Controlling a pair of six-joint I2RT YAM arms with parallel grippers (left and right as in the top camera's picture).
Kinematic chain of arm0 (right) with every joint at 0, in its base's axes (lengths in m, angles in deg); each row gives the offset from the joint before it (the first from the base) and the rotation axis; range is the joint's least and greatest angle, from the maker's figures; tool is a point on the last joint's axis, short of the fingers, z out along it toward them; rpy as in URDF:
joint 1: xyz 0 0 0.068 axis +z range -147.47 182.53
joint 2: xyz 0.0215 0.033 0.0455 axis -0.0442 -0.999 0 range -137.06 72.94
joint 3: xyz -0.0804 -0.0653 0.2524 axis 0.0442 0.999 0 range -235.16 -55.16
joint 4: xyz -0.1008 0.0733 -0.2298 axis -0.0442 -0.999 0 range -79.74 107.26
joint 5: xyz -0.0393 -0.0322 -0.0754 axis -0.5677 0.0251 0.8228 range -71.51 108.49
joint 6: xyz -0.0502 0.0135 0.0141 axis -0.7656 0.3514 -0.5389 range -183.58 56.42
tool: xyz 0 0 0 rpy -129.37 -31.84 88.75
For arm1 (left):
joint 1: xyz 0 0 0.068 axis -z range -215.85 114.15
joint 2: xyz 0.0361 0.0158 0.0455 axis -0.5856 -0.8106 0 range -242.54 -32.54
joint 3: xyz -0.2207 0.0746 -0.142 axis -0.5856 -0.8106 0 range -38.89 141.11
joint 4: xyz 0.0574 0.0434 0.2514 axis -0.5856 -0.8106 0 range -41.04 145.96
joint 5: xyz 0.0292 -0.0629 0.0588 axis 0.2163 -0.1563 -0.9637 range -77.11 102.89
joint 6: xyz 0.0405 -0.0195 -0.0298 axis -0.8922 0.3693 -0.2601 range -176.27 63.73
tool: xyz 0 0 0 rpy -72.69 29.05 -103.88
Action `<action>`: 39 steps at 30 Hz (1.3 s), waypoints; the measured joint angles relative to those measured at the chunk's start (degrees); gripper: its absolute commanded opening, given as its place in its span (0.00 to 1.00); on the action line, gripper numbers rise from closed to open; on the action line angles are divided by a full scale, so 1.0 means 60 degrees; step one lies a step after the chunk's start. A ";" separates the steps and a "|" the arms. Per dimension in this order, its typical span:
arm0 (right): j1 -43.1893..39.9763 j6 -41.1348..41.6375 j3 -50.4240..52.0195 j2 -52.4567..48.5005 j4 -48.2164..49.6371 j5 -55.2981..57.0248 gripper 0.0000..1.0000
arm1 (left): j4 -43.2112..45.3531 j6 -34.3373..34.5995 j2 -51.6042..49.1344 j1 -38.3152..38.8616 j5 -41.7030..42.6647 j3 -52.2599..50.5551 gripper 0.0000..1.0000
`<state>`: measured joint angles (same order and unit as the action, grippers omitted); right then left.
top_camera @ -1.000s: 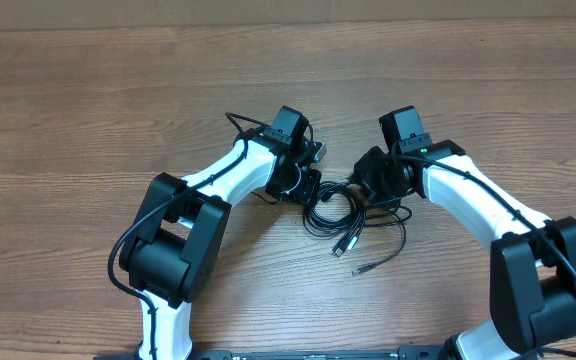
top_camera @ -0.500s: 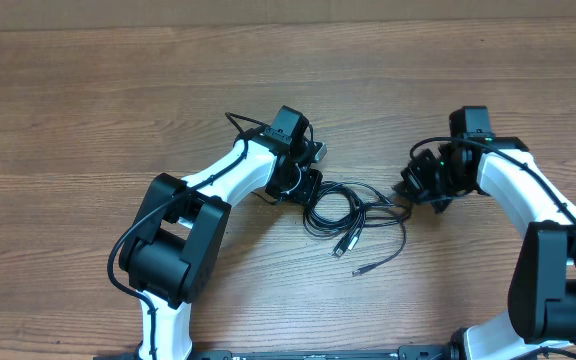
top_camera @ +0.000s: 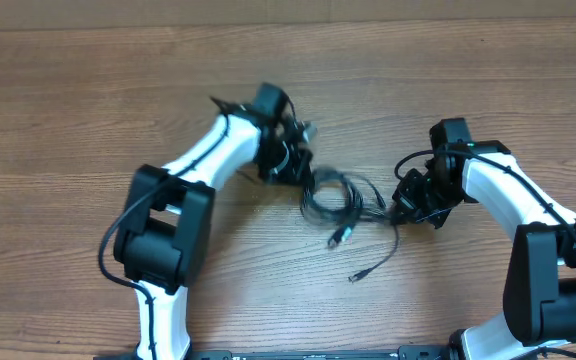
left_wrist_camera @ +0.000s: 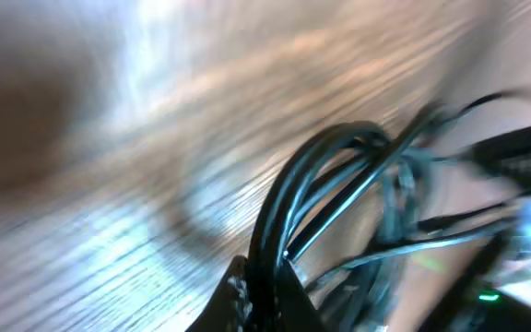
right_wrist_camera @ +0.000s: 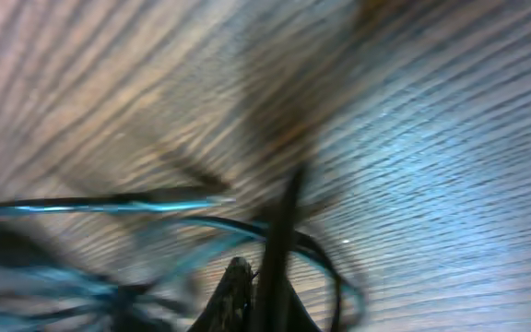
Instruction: Untangle cables
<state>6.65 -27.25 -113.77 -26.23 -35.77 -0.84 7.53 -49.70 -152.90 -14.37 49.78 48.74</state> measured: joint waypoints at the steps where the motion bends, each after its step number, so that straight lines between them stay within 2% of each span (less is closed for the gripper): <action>1: 0.0033 -0.0018 0.0015 0.0000 0.0015 0.0098 0.04 | -0.0131 -0.0033 0.0000 -0.0175 0.0186 0.0379 0.04; 7: 0.0153 -0.0062 0.0229 0.0000 0.0302 0.0401 0.04 | -0.0845 -0.0098 0.0000 -0.1053 0.1253 0.2240 0.04; 14: 0.0146 -0.0146 0.0423 0.0000 0.0659 0.0641 0.04 | -0.1231 -0.0208 0.0000 -0.1526 0.2765 0.2616 0.04; 19: -0.0178 -0.0539 0.0357 0.0000 0.0182 0.0670 0.32 | -0.1792 -0.0754 0.0000 -0.1523 0.3067 0.2619 0.04; 20: -0.0364 -0.0776 0.0240 0.0000 -0.0109 0.0561 0.41 | -0.1883 -0.0900 0.0000 -0.1523 0.3093 0.2619 0.04; 25: -0.1016 -0.2055 -0.0878 0.0000 -0.1064 -0.0186 0.71 | -0.2408 -0.1894 0.0000 -0.1523 0.3140 0.2619 0.04; 27: -0.1086 -0.2554 -0.1319 0.0004 -0.1155 -0.0630 0.79 | -0.2554 -0.2211 0.0000 -0.1519 0.3093 0.2623 0.04; 33: -0.0984 -0.4350 -0.1668 0.0004 -0.0794 -0.2758 0.78 | -0.2783 -0.2707 0.0000 -0.1446 0.2816 0.2623 0.04; 39: -0.0142 -0.4965 -0.1668 0.0004 0.0350 -0.3541 0.77 | -0.2878 -0.2863 0.0000 -0.1144 0.2750 0.2623 0.04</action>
<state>5.80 -57.04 -123.78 -26.21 -33.68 -22.08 -9.74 -66.88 -152.90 -21.24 66.28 64.48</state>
